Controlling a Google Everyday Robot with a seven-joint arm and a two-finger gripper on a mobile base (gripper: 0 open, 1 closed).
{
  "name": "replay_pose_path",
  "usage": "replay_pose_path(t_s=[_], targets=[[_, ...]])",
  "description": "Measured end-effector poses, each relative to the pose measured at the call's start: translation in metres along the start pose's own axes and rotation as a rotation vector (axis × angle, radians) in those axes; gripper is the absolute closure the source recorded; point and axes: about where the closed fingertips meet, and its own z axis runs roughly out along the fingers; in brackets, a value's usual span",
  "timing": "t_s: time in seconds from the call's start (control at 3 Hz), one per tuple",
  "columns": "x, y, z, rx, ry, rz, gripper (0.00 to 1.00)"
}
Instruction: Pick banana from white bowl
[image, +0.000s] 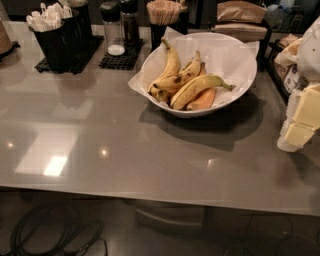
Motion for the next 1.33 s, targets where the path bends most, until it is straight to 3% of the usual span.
replay_pose_path(t_s=[0.33,0.67,1.0,1.33], targets=[[0.000,0.000,0.000,0.000,0.000,0.000,0.00],[0.002,-0.014,0.006,0.020,-0.043,0.036,0.00],[-0.007,-0.072,0.023,0.066,-0.170,0.079,0.00],[-0.008,-0.091,0.027,0.079,-0.197,0.091,0.00]])
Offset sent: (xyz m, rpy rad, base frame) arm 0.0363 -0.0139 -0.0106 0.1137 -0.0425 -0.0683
